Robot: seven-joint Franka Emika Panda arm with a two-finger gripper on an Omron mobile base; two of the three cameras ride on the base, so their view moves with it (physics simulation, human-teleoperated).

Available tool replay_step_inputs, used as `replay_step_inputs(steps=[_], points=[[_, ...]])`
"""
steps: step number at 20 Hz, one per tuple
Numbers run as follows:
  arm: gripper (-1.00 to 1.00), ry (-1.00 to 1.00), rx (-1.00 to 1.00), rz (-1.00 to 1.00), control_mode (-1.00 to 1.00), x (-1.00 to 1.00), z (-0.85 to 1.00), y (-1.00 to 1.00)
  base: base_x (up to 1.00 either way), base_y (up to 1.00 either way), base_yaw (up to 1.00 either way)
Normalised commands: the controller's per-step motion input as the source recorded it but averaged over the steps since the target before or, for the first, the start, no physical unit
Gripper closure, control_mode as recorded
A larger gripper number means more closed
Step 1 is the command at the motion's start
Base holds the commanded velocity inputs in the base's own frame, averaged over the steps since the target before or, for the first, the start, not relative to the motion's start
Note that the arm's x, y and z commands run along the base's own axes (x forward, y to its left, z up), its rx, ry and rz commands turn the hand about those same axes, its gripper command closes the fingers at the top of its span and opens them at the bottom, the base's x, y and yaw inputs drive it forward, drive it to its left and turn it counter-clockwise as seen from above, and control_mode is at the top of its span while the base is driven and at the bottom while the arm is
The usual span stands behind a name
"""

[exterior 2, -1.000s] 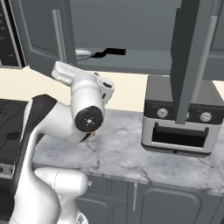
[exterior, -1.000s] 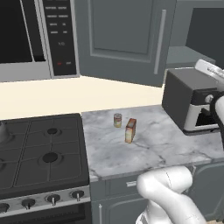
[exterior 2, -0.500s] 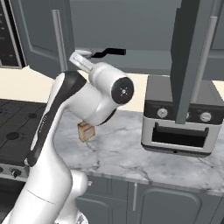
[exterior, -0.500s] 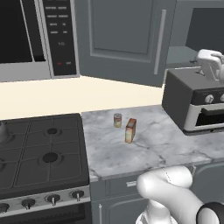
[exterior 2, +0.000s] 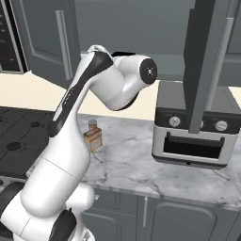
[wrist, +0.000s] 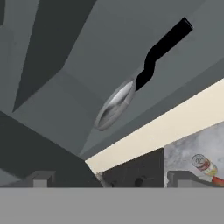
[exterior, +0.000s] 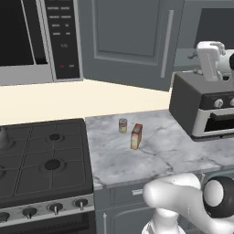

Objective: Pick the pan from the cabinet and place it on the stove. Then turn on the stove burner for the pan.

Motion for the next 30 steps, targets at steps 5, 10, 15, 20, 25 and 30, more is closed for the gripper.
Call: replay_step_inputs(steps=[5, 10, 15, 20, 25, 30], points=[[-1.0, 0.08, 0.12, 0.08, -1.0, 0.42, -0.17, 0.0, 0.0, 0.0, 0.0], [-1.0, 0.03, 0.07, 0.03, -1.0, 0.33, -0.23, 0.1, 0.0, 0.0, 0.0], [-1.0, 0.06, 0.02, 0.0, -1.0, 0.34, -0.14, 0.3, 0.0, 0.0, 0.0], [-1.0, 0.08, 0.02, 0.0, -1.0, 0.35, -0.07, 0.31, 0.0, 0.0, 0.0], [-1.0, 0.1, 0.02, 0.0, -1.0, 0.25, -0.04, 0.29, 0.0, 0.0, 0.0], [-1.0, 0.05, 0.03, 0.09, -1.0, -0.15, -0.01, 0.3, 0.0, 0.0, 0.0]])
